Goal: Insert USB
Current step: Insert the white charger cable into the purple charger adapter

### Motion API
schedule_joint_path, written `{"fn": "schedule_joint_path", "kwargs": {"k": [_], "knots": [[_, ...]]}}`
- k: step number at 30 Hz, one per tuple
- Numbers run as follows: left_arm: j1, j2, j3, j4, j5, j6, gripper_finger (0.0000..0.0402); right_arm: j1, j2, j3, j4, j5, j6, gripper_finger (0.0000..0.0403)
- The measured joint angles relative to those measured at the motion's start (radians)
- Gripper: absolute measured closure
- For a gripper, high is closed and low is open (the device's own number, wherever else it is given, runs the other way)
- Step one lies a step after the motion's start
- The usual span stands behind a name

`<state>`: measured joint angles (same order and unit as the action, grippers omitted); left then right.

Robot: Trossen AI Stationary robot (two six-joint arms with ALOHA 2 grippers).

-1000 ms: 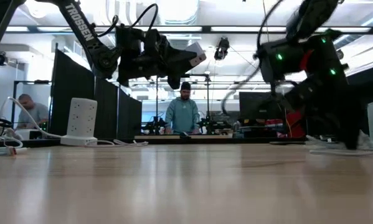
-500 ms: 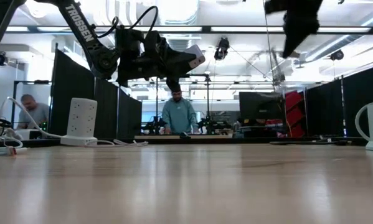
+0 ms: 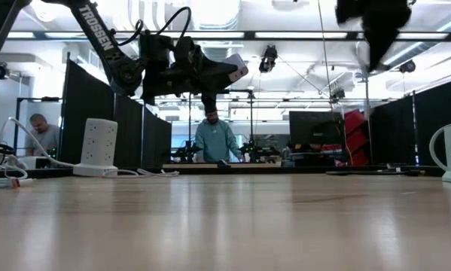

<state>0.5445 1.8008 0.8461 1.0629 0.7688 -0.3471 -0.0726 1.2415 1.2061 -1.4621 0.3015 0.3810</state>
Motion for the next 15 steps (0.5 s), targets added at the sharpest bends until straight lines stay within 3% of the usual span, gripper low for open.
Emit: {"fn": "schedule_joint_path", "kwargs": {"k": [4,8,11,15], "knots": [[0.000,0.000,0.001,0.001,-0.002,-0.002,0.0284,-0.013,0.031,-0.017,-0.046,-0.113,0.055,0.0386],[-0.002,0.000,0.001,0.001,-0.001,-0.003,0.0284,-0.015,0.059,-0.034,0.047,-0.191,-0.013,0.0386],[-0.002,0.000,0.001,0.001,0.000,-0.004,0.0284,-0.010,0.061,-0.033,0.155,-0.132,-0.071,0.0386],[-0.009,0.000,0.001,0.001,0.007,-0.004,0.0284,-0.004,0.004,-0.023,0.310,0.075,-0.184,0.0386]]}}
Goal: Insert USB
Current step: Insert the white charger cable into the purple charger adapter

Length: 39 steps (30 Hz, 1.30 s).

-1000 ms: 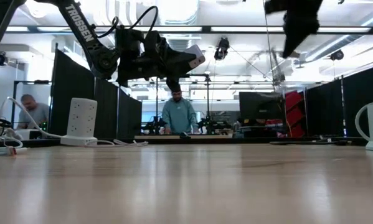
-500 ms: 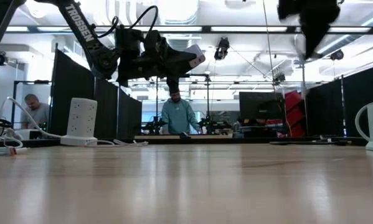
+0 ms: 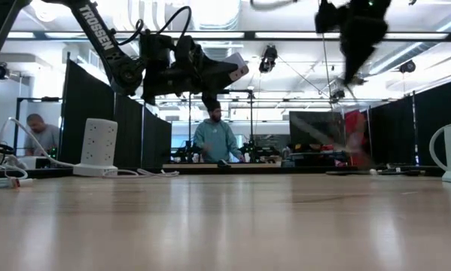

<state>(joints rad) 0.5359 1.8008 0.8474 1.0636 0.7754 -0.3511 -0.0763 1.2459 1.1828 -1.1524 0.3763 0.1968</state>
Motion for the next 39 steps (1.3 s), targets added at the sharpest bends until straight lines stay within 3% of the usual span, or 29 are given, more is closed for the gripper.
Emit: {"fn": "schedule_joint_path", "kwargs": {"k": [4,18,20,23,29,33,39], "knots": [[-0.008,0.000,0.000,0.031,0.020,0.000,0.0284,0.002,-0.045,-0.018,0.133,0.028,-0.124,0.0386],[-0.020,0.000,0.001,0.361,0.018,-0.200,0.0284,0.002,-0.143,-0.299,0.897,0.162,-0.343,0.0386],[-0.019,0.000,0.001,0.466,0.008,-0.270,0.0284,0.002,-0.167,-0.382,1.119,0.152,-0.387,0.0386],[-0.013,-0.025,0.003,0.493,-0.073,-0.384,0.0284,-0.003,-0.194,-0.504,1.470,0.051,-0.435,0.0386],[-0.011,-0.045,0.003,0.484,-0.259,-0.622,0.0284,-0.049,-0.175,-0.623,2.004,-0.280,-0.493,0.0386],[-0.027,-0.045,0.003,0.484,-0.313,-0.784,0.0284,-0.086,-0.125,-0.622,2.103,-0.397,-0.507,0.0386],[-0.079,-0.044,0.003,0.463,-0.405,-0.910,0.0284,-0.091,-0.013,-0.568,2.227,-0.435,-0.585,0.0386]]}}
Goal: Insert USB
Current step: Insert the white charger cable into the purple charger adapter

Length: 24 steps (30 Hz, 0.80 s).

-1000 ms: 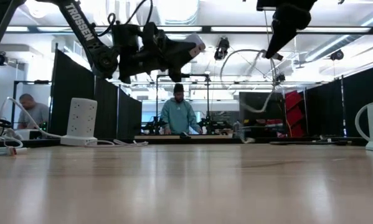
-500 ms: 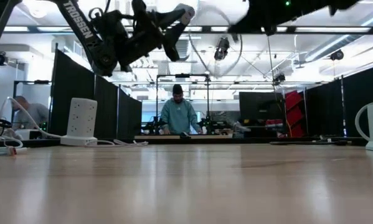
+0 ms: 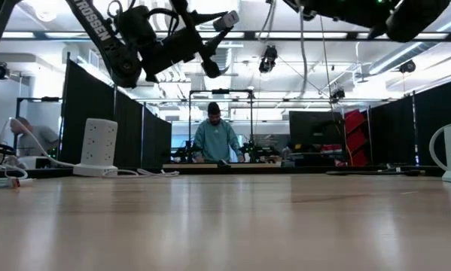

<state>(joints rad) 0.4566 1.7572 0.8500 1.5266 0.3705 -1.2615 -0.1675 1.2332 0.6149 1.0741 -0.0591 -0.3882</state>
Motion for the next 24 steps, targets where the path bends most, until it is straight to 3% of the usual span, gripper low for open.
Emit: {"fn": "schedule_joint_path", "kwargs": {"k": [12,24], "knots": [[-0.105,0.002,0.000,-0.027,-0.166,-0.139,0.0284,-0.001,0.217,0.129,0.192,-0.055,-0.181,0.0386],[-0.133,0.002,-0.001,-0.010,-0.156,-0.227,0.0284,-0.004,0.287,0.193,0.192,-0.044,-0.360,0.0386]]}}
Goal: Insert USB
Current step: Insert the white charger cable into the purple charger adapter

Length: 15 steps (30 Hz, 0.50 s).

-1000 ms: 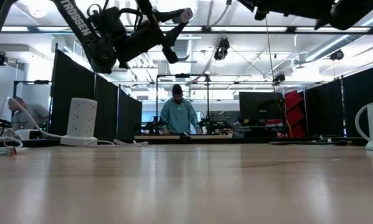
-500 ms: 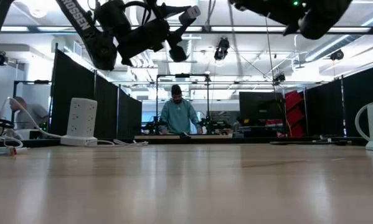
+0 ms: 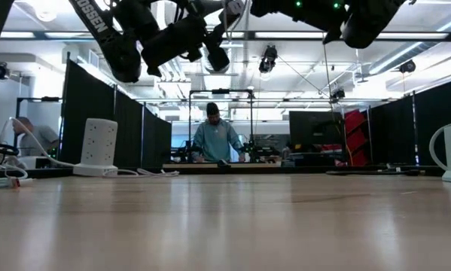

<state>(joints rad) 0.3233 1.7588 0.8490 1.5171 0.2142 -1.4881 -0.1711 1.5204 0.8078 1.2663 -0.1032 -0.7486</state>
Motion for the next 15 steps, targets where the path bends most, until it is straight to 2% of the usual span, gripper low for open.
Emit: {"fn": "schedule_joint_path", "kwargs": {"k": [15], "knots": [[-0.004,-0.005,0.013,0.051,0.005,-0.132,0.0284,-0.009,0.001,0.026,0.009,0.077,-0.154,0.0386]]}}
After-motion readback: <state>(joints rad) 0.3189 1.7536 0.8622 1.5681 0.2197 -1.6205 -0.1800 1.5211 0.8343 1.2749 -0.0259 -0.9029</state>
